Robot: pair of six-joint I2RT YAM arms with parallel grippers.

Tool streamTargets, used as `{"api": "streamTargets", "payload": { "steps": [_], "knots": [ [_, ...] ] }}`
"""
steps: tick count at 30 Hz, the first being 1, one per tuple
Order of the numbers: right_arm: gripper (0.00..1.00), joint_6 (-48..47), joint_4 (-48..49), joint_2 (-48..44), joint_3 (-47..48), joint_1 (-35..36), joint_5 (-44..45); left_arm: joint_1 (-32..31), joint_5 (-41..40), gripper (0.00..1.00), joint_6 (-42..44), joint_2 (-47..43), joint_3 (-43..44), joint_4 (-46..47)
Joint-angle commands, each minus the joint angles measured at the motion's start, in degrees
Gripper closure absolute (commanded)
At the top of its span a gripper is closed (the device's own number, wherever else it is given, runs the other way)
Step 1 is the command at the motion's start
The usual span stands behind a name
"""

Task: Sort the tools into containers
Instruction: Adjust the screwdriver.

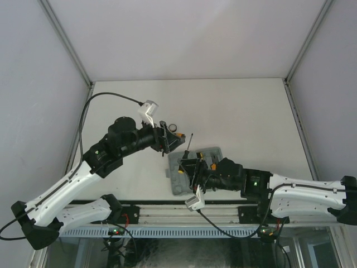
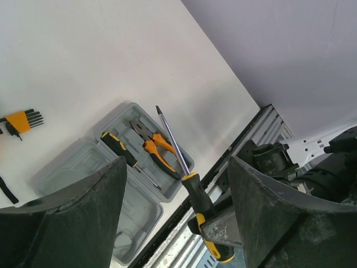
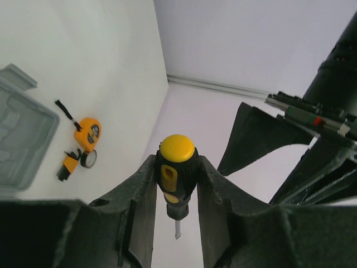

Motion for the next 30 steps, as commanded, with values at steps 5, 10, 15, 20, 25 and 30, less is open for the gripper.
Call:
{"api": "streamTargets", "payload": {
  "steps": [5,10,15,20,25,30],
  "knots": [
    [1.00,-14.09,5.36,3.33,2.27,5.19,12.16,0.34,4.18,0.26,-1.50,2.73,3.14,3.10],
    [1.00,-16.42,5.70,4.04,2.26,6.26,14.14,0.33,4.44,0.30,-1.61,4.57,3.03,2.12],
    [1.00,-17.20,6.45,4.37,2.26,7.16,14.60,0.34,5.31,0.36,-1.97,6.07,2.96,3.46],
    [1.00,-17.58,6.75,4.73,2.27,7.96,14.94,0.28,6.97,0.48,-2.58,7.88,3.57,4.80],
    [1.00,-17.35,6.62,4.85,2.28,8.16,15.45,0.29,9.10,0.68,-3.58,8.86,3.66,6.87],
    [1.00,-16.92,6.69,4.66,2.20,8.21,15.47,0.28,9.94,0.94,-3.87,9.16,3.37,7.40]
  ]
}}
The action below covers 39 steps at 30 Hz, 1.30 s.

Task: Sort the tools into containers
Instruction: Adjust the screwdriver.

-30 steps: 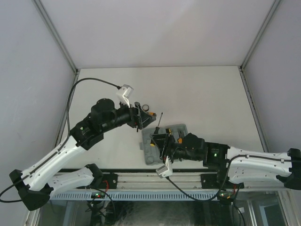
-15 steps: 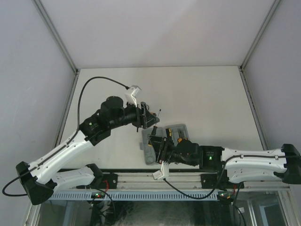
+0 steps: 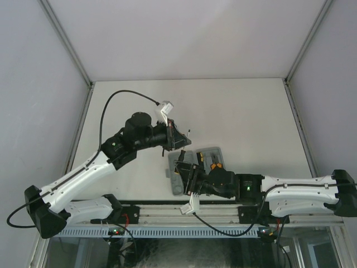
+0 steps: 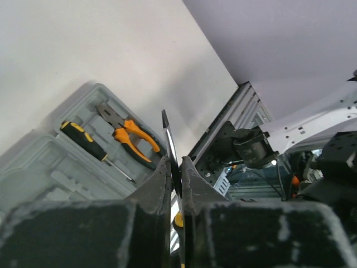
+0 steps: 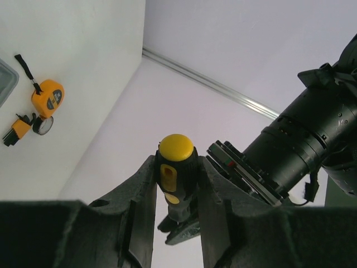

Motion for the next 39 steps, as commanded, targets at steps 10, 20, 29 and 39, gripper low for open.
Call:
{"api": "streamTargets", "payload": {
  "steps": [10,20,29,39],
  "knots": [
    [0.57,2.88,1.98,-1.09,2.23,0.78,0.58,0.41,0.08,1.00,0.08,-1.64,2.96,2.30],
    [0.39,10.33,0.06,-3.71,0.86,1.40,0.76,1.88,-1.76,1.00,0.52,-3.02,2.36,1.26],
    [0.38,42.68,7.53,-8.46,0.46,0.14,1.00,3.90,-8.03,1.00,2.80,-6.91,1.77,-2.34],
    [0.38,94.16,6.97,-10.23,0.47,-6.03,9.95,4.21,-12.19,1.00,4.16,-10.54,-0.45,-2.60]
  ]
}}
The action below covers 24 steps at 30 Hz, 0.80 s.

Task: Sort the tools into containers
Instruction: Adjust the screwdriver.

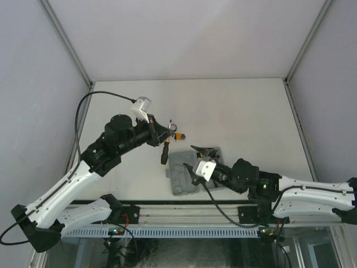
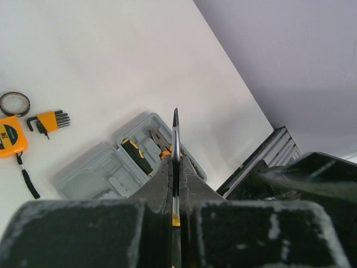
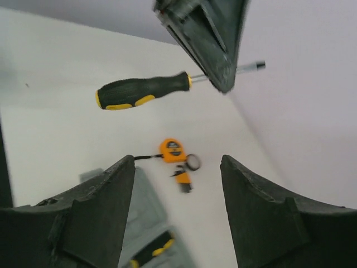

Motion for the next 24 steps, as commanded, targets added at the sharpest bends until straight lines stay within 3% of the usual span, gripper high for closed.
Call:
{"api": "streamTargets", "payload": {
  "steps": [1,5,11,16,24],
  "knots": [
    [0.38,32.98,-0.29,-0.38,0.55,-3.22,5.40,0.32,-2.20,1.00,1.67,-1.90,-0.43,1.60],
    [0.39,50.38,-4.93,-0.04,0.60,-7.53,2.86,0.32,-2.27,1.00,1.77,-1.79,-0.47,1.48],
    [0.38,62.06,-6.83,0.16,0.54,-10.06,1.14,0.32,-2.81,1.00,2.03,-2.29,-0.77,1.38],
    [0.38,76.57,-3.09,1.47,0.57,-13.95,0.93,0.32,-1.98,1.00,1.87,-2.46,-1.11,1.98],
    [0.35,83.74,9.77,7.07,0.90,-17.12,-5.51,0.32,-0.33,1.00,1.03,-3.65,-2.75,4.42]
  ]
}}
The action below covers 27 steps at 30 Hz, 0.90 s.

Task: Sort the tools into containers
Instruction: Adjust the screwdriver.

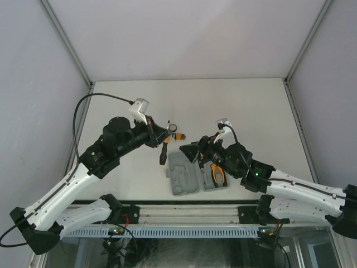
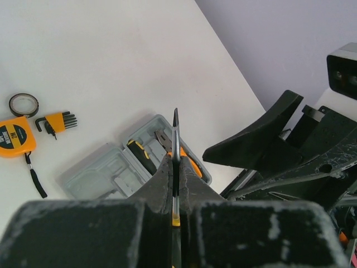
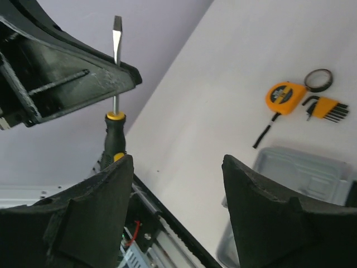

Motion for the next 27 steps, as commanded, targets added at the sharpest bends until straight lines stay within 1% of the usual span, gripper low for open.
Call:
{"api": "streamTargets", "payload": {
  "steps": [1,5,11,17,22,27],
  "knots": [
    [0.35,7.22,10.41,3.04,1.31,-1.24,-5.34,0.29,1.41,1.00,0.21,-1.71,-1.54,4.25],
    [0.37,7.98,13.30,5.62,2.41,-1.55,-8.76,0.29,1.90,1.00,-0.02,-1.62,-1.79,5.19],
    [0.42,8.22,16.23,8.00,3.06,-1.54,-11.52,0.29,3.46,1.00,-0.60,-1.13,-1.89,6.67],
    [0.44,7.30,18.78,8.74,3.01,-1.50,-11.91,0.29,4.57,1.00,-1.23,-0.77,-2.42,7.53],
    [0.50,7.53,19.36,10.05,3.87,-2.14,-12.22,0.27,5.07,1.00,-1.49,-0.73,-2.69,7.87],
    [0.51,7.62,20.03,10.95,4.36,-2.75,-13.54,0.34,4.52,1.00,-1.39,-1.17,-2.99,7.93]
  ]
}}
